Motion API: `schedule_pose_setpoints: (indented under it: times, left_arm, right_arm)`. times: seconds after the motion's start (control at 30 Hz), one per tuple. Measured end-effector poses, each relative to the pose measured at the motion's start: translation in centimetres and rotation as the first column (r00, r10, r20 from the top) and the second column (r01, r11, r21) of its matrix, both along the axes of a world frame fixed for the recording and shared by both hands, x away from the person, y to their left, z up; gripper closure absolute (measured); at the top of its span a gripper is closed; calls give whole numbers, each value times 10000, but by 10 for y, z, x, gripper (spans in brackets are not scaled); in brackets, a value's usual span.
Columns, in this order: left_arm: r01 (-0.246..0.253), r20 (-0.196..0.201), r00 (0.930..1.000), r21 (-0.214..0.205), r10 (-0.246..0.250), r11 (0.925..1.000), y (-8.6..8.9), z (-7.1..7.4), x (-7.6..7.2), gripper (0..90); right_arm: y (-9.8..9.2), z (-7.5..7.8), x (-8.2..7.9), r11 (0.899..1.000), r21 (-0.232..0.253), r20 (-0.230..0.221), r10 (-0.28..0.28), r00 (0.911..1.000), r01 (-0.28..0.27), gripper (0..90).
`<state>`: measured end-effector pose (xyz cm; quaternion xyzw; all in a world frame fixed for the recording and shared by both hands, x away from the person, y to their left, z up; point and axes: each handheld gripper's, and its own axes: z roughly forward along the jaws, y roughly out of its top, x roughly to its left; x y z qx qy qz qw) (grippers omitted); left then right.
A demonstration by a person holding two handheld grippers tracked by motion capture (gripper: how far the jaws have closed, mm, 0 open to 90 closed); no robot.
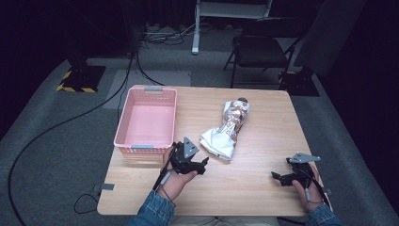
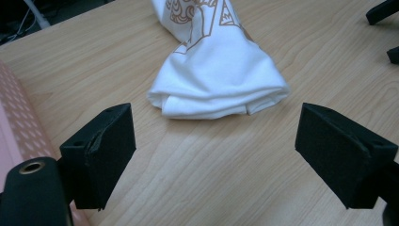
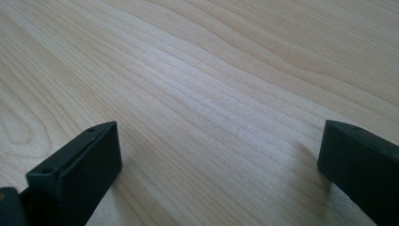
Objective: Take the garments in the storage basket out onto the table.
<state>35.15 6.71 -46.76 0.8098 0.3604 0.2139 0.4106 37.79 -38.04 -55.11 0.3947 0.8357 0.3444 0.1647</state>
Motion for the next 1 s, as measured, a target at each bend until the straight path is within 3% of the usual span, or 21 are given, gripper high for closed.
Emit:
schedule_pose_setpoints:
  times: [0.33, 1.0]
  left_arm:
    - [-173, 47, 9998, -20, 173, 9998, 18, -6, -9, 121]
    - [-606, -261, 9978, 16, 606, 9982, 45, -24, -19, 121]
  right_arm:
    - [0, 0, 0, 10000, 1, 3, -6, 10000, 6, 0]
    - [0, 0, 0, 10000, -1, 1, 1, 10000, -1, 0]
